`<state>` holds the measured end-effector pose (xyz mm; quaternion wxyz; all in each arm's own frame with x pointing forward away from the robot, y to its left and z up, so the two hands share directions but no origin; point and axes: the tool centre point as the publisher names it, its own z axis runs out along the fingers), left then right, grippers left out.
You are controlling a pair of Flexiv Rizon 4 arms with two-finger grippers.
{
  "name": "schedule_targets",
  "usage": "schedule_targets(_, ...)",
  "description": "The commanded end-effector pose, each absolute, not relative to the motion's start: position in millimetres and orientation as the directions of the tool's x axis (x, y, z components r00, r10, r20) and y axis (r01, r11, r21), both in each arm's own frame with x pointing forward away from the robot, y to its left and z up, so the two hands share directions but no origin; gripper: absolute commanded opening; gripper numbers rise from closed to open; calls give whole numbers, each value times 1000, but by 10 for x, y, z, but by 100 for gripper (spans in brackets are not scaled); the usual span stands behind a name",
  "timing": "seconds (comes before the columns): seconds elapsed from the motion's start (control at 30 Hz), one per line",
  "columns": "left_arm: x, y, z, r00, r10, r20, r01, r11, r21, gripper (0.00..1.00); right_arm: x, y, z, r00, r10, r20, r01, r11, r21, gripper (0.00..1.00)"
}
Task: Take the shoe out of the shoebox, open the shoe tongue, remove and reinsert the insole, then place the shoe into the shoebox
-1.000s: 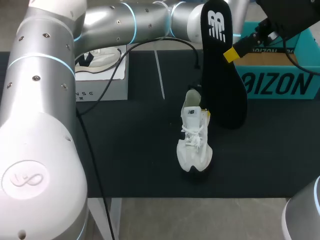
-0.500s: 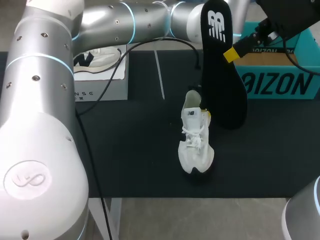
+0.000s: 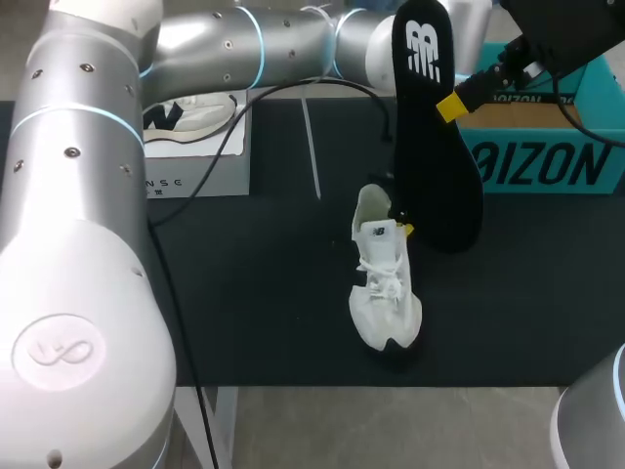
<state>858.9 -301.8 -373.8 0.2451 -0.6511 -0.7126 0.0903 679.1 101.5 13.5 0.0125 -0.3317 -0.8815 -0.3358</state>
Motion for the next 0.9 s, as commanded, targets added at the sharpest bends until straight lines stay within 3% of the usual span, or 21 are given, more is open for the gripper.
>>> schedule_targets(0.03, 8595, -3020, -3818, -31, 976, 215, 886, 126, -445, 0, 6809, 1025, 142, -779, 576, 245, 594, 557, 580, 0)
schedule_targets(0.07, 8596, -3020, -3822, -29, 976, 214, 888, 124, -443, 0, 6809, 1025, 142, -779, 576, 245, 594, 557, 580, 0)
schedule_targets(0.1, 8596, -3019, -3821, -29, 978, 206, 891, 119, -438, 7, 6809, 1025, 142, -779, 576, 245, 594, 557, 580, 0)
schedule_targets(0.13, 8602, -3021, -3813, -31, 981, 193, 894, 114, -432, 35, 6809, 1025, 142, -779, 576, 245, 594, 557, 580, 0)
schedule_targets(0.17, 8612, -3025, -3797, -34, 983, 179, 900, 108, -423, 100, 6809, 1025, 142, -779, 576, 245, 594, 557, 580, 0)
schedule_targets(0.33, 8760, -3053, -3591, -107, 994, 26, 912, 109, -396, 100, 6809, 1025, 142, -779, 576, 245, 594, 557, 580, 0)
schedule_targets(0.53, 9038, -2999, -3153, -262, 907, -328, 916, 127, -380, 100, 6809, 1025, 142, -779, 576, 245, 594, 557, 580, 0)
schedule_targets(0.73, 9277, -2832, -2816, -449, 636, -628, 887, 234, -398, 100, 6809, 1025, 142, -779, 576, 245, 594, 557, 580, 0)
schedule_targets(0.9, 9297, -2629, -2649, -522, 356, -775, 853, 215, -475, 100, 6809, 1025, 142, -779, 576, 245, 594, 557, 580, 0)
